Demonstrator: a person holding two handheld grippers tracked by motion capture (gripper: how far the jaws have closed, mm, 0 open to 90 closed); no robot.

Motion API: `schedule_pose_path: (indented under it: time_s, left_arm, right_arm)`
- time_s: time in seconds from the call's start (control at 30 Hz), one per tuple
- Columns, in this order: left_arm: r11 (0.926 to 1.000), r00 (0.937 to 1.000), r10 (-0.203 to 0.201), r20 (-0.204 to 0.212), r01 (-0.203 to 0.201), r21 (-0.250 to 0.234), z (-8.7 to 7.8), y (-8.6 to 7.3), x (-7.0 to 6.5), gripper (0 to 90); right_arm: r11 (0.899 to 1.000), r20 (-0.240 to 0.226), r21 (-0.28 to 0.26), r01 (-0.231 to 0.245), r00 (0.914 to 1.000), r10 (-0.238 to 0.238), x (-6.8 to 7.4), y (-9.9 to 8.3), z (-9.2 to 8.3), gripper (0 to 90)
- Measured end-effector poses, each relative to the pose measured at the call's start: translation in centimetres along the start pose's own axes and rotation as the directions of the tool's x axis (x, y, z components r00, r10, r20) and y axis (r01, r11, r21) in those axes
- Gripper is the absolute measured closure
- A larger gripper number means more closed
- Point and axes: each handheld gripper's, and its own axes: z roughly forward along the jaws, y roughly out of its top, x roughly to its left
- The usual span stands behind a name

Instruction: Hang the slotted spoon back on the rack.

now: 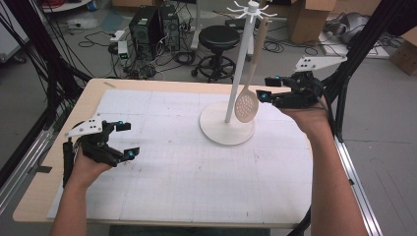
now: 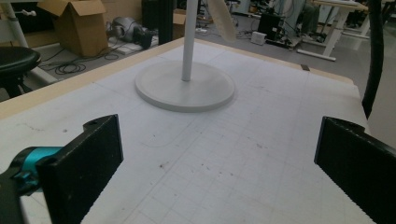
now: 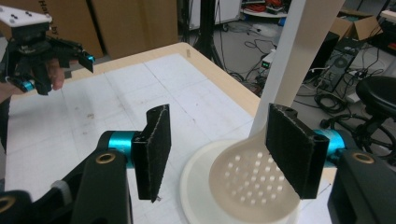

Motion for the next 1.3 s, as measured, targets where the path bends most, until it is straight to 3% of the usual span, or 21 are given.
schedule_pose_path:
  time_s: [0.63, 1.1, 1.3]
  left_arm:
    - [0.9999, 0.9999, -0.004, 0.012, 0.004, 0.011, 0.2, -0.1, 0.0, 1.7]
    - [0.9999, 0.9998, -0.008, 0.018, 0.008, 0.012, 0.2, -0.3, 0.1, 1.7]
    - [0.9998, 0.9997, -0.014, 0.018, 0.014, 0.013, 0.0, -0.6, 0.1, 1.7]
  right_arm:
    - [0.999, -0.052, -0.034, 0.015, 0.9985, -0.016, 2.4, -5.3, 1.0, 30.0]
    - [0.997, -0.044, -0.073, -0.027, 0.9987, 0.024, 3.8, -10.5, 1.1, 20.4]
    - [0.995, -0.071, -0.091, -0.052, 0.9964, 0.045, 4.3, -12.6, 1.3, 19.1]
